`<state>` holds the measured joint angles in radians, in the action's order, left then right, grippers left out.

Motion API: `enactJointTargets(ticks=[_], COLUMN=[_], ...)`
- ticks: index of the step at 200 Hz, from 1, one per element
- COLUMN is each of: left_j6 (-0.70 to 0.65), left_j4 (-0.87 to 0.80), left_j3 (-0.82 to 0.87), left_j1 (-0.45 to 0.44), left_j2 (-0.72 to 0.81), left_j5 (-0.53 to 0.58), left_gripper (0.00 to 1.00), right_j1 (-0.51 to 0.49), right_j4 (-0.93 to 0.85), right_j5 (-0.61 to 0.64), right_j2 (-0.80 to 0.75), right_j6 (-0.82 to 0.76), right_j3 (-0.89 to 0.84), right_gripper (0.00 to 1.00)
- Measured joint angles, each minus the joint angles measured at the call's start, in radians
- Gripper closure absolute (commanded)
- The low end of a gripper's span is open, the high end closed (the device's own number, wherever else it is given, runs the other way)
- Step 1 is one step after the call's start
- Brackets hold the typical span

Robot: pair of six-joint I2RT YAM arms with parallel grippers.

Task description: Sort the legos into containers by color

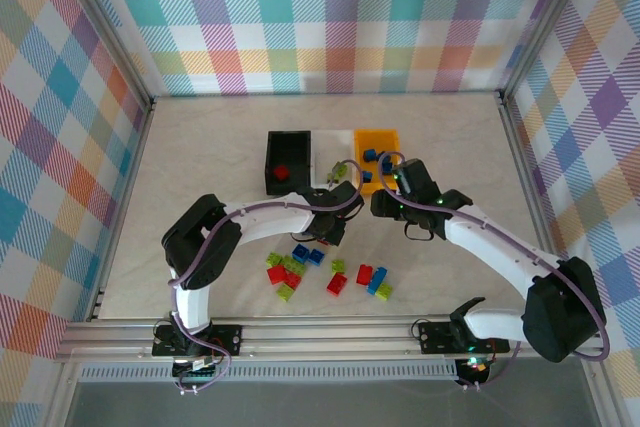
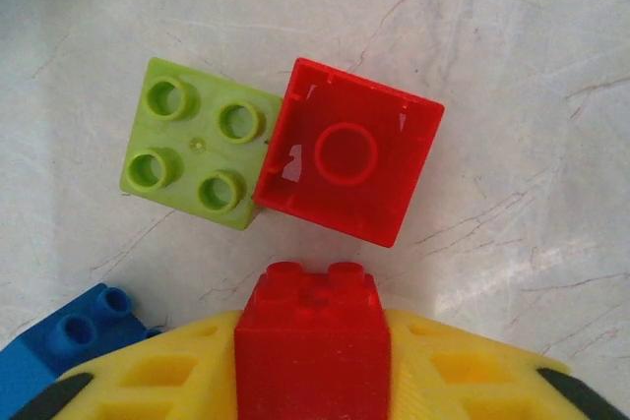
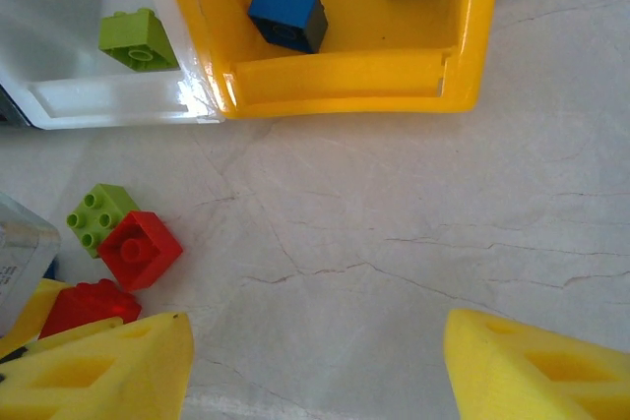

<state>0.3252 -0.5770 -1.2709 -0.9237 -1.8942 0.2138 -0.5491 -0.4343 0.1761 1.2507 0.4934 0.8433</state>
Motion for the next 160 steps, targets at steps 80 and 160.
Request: enactJointTargets(ticks=[80, 160], left_j6=[0.023, 0.029], left_j4=[-0.006, -0.008], left_j3=[0.035, -0.075], left_j1=[0.011, 0.355], left_j2=[0.101, 0.258], left_j5=[0.006, 0.016], left_gripper=[0.72, 0.74], right_j1=[0.012, 0.012], right_j4=[0.0, 0.0], right_j5=[-0.001, -0.004], right_j2=[0.0, 0.0], right_j6=[0.0, 0.009], right_j3=[0.0, 0.0], right_gripper=[0.31, 0.31])
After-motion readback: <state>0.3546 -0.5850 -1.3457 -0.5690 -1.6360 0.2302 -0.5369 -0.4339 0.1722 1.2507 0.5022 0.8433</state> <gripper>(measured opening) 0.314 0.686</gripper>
